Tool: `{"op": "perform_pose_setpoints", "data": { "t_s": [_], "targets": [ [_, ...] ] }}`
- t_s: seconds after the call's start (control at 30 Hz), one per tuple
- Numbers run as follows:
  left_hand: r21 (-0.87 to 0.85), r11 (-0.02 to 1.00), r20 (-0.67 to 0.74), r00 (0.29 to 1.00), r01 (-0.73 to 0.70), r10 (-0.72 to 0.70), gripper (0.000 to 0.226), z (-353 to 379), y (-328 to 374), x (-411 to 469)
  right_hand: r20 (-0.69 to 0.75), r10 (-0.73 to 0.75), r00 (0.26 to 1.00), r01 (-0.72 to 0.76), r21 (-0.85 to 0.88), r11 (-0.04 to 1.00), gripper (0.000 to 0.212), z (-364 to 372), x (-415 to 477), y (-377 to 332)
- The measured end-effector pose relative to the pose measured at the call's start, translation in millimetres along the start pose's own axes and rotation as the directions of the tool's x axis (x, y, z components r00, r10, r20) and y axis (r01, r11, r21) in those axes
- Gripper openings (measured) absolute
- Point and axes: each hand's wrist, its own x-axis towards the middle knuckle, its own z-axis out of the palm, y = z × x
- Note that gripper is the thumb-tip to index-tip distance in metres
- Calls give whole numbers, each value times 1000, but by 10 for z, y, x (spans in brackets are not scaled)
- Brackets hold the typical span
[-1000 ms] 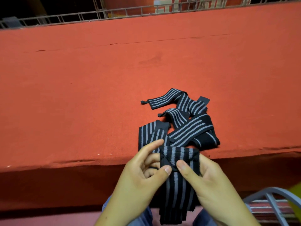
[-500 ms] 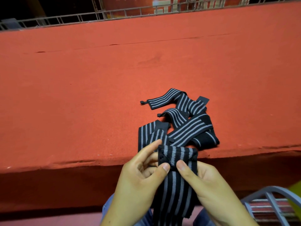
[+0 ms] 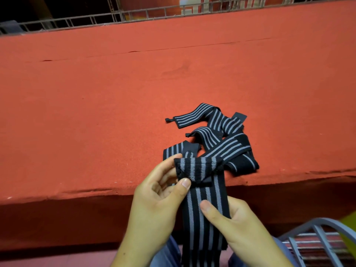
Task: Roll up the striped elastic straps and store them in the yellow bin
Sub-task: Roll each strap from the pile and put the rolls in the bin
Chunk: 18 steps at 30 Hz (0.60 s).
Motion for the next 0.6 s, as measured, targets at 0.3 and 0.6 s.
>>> {"op": "perform_pose_setpoints", "data": {
  "t_s": [0.3,0.6],
  "targets": [
    [-26,1000,34,999,5,-4,39,18,22,8,-38,-46,998,45,-7,999,31,-44,39,-114],
    [12,999,39,998,-50,50,31,9,10,21,-51,61,997,-48,227,973,33,12,48,-180]
  ]
}}
